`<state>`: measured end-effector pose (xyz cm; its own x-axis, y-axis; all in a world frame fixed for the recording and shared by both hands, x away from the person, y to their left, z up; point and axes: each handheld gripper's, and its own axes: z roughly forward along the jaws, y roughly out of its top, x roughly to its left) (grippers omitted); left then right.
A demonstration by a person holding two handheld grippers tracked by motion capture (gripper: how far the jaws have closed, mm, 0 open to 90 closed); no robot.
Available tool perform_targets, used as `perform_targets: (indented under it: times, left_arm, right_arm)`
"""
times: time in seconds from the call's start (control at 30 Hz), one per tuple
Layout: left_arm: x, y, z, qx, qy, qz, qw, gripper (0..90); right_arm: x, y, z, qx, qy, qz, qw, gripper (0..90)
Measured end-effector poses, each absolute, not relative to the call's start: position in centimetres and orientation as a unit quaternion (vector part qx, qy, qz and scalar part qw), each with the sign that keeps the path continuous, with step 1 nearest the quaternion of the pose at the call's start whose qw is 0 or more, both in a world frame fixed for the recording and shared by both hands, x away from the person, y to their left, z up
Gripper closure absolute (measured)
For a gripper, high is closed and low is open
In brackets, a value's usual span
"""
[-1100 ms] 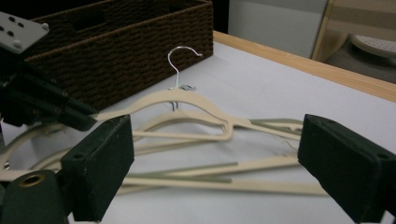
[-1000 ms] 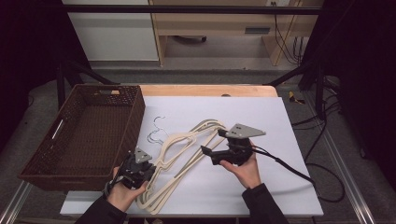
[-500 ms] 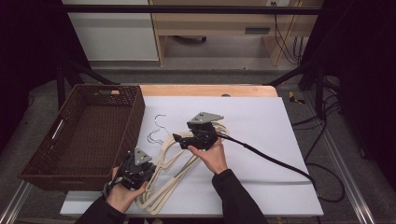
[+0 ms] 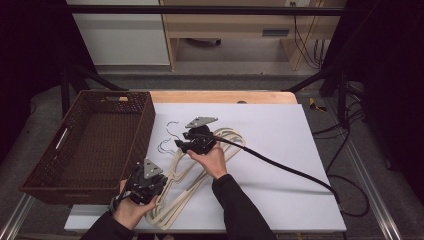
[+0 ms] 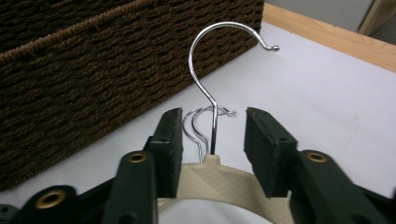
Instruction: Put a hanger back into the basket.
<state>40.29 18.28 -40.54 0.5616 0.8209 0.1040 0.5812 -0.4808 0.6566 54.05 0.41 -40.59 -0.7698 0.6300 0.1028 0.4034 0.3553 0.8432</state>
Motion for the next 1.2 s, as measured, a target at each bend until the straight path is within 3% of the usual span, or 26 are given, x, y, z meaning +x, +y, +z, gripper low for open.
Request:
perform_targets:
  times: [0.17,0.37,0.63,0.9,1.0,1.2]
  left_arm:
    - [40.1,18.2,-40.5,0.835,0.417,0.21,0.29,79.8]
    - [39.8,18.0,-40.5,0.837,0.411,0.213,0.291,79.8]
    - [39.5,17.9,-40.7,0.84,0.408,0.211,0.288,79.7]
    - [39.3,18.0,-40.7,0.843,0.403,0.198,0.296,78.6]
    - [39.3,18.1,-40.5,0.844,0.397,0.187,0.307,72.3]
    - [40.5,18.4,-38.6,0.84,0.378,0.183,0.343,49.2]
  right_arm:
    - [54.3,0.6,-40.7,0.318,0.815,0.47,0.117,73.8]
    - [54.4,0.5,-40.5,0.319,0.816,0.47,0.105,83.5]
    - [54.4,0.4,-40.5,0.329,0.822,0.457,0.09,87.5]
    - [52.8,0.1,-39.7,0.323,0.819,0.46,0.117,88.3]
    - [52.0,-0.1,-39.3,0.31,0.821,0.465,0.122,88.5]
    - [50.2,-0.5,-38.6,0.284,0.82,0.478,0.134,88.5]
